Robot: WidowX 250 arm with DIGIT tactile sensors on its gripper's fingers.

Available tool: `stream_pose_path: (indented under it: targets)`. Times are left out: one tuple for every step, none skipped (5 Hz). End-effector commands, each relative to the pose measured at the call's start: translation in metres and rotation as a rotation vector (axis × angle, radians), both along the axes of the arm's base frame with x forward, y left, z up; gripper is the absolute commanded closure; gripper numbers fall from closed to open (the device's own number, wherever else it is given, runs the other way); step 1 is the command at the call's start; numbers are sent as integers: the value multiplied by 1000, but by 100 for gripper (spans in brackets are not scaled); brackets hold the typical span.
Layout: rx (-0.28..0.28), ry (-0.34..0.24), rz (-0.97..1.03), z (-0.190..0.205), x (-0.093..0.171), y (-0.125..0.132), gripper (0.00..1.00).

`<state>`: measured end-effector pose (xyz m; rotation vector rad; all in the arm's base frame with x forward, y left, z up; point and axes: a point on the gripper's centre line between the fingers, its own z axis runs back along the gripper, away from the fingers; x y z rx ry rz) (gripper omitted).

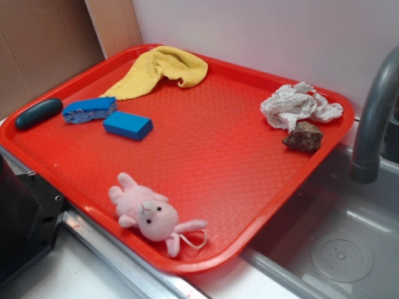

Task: Grab the pink bunny.

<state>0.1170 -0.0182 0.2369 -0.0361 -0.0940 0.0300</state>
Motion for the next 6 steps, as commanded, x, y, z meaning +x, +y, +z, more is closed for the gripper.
stream_pose_path:
  targets:
    - [0,0,0,0,0,0,0]
    - [-206,-92,-260,-50,-6,-50,0]
    - [-36,-68,-517,-107,-18,-79,0]
    - [-3,-33,-768,-135,-24,-79,0]
    - [-3,-33,-768,-135,-24,-79,0]
    - [-3,-33,-768,-135,-24,-79,0]
